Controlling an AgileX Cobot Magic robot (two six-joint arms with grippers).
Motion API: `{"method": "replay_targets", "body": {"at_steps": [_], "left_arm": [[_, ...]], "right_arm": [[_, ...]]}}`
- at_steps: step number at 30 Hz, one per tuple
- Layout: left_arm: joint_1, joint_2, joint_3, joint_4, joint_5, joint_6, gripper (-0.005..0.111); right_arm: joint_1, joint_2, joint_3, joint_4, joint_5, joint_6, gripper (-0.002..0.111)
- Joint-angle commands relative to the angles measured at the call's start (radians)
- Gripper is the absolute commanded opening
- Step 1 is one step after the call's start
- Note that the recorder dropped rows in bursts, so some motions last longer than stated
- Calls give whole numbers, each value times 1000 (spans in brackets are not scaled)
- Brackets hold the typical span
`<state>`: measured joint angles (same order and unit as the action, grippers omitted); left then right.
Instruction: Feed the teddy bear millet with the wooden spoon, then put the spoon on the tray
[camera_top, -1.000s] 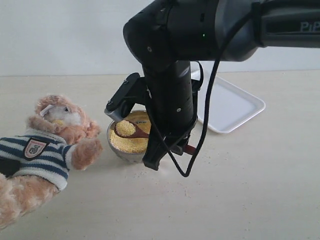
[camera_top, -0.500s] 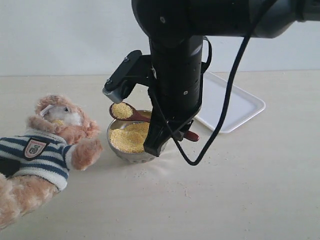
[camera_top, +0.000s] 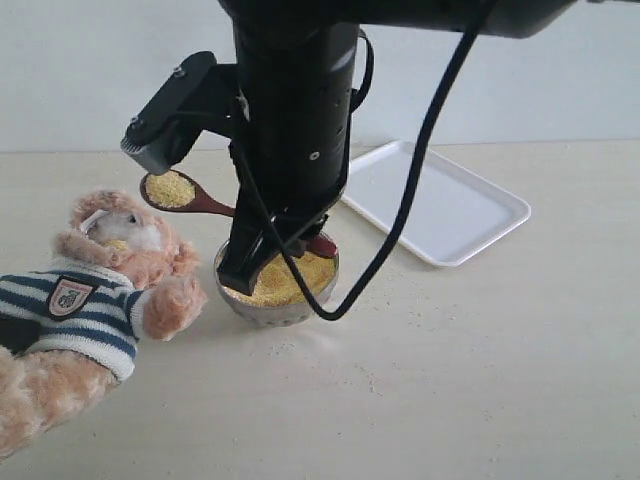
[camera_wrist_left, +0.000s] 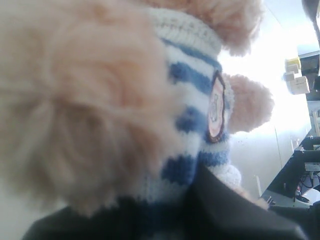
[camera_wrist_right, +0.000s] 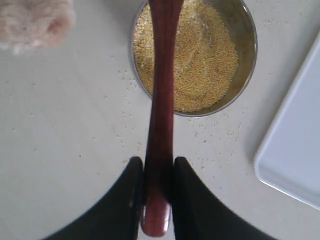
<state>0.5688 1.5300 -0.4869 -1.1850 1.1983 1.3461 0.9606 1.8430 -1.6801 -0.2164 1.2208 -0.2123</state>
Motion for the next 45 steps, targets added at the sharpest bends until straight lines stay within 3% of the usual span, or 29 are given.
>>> {"method": "replay_targets", "body": {"at_steps": [1, 20, 45], "left_arm": [[5, -9, 4, -11, 23, 8, 7], [5, -9, 4, -11, 23, 8, 7], [5, -9, 4, -11, 23, 8, 7]], "right_arm": [[27, 22, -9, -2, 0, -10, 11], [86, 205, -197, -73, 0, -6, 11], [225, 279, -193, -500, 0, 78, 11]]}}
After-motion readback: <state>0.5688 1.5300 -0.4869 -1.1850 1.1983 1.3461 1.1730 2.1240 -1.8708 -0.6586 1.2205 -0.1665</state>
